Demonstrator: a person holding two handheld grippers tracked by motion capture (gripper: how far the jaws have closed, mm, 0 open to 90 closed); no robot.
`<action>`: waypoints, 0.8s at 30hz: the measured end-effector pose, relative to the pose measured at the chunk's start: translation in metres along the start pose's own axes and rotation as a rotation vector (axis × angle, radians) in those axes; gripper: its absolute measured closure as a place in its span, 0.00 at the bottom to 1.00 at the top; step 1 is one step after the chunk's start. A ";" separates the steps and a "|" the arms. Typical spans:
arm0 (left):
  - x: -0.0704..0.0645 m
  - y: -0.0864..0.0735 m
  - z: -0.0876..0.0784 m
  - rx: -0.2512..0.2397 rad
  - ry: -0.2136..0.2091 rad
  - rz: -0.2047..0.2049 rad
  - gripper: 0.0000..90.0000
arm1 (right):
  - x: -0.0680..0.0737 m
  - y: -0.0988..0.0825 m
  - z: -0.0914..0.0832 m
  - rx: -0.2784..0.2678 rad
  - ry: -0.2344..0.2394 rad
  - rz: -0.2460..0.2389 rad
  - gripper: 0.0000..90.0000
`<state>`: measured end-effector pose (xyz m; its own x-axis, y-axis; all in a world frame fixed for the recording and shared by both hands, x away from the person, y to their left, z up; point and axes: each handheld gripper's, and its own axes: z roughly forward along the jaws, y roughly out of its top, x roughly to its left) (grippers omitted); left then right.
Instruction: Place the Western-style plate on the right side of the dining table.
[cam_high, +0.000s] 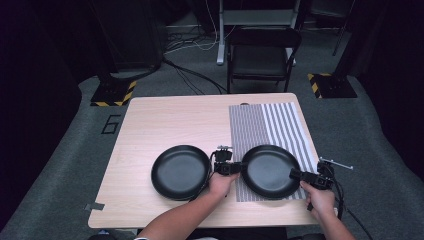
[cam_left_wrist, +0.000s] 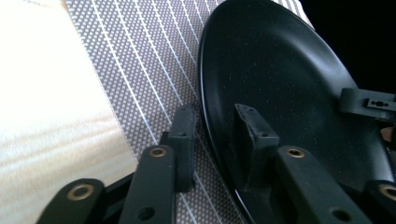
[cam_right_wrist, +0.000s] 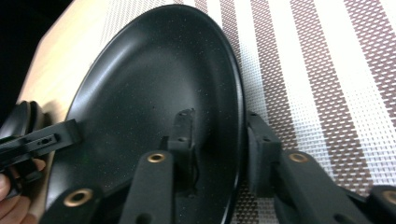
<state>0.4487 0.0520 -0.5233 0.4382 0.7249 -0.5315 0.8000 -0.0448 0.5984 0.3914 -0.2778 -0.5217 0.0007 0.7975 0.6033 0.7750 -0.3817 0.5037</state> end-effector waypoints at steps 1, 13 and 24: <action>0.000 -0.002 -0.001 -0.005 0.001 0.001 0.74 | 0.002 -0.001 -0.001 0.000 -0.011 -0.007 0.71; -0.007 -0.019 -0.003 -0.067 -0.016 -0.059 0.74 | 0.009 -0.014 -0.012 -0.051 -0.037 0.042 0.65; -0.011 -0.033 -0.008 -0.104 -0.024 -0.113 0.75 | 0.012 -0.037 -0.016 -0.081 -0.064 0.092 0.74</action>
<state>0.4144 0.0508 -0.5324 0.3589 0.7046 -0.6122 0.7981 0.1084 0.5927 0.3526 -0.2618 -0.5234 0.1118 0.7843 0.6102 0.7160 -0.4894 0.4978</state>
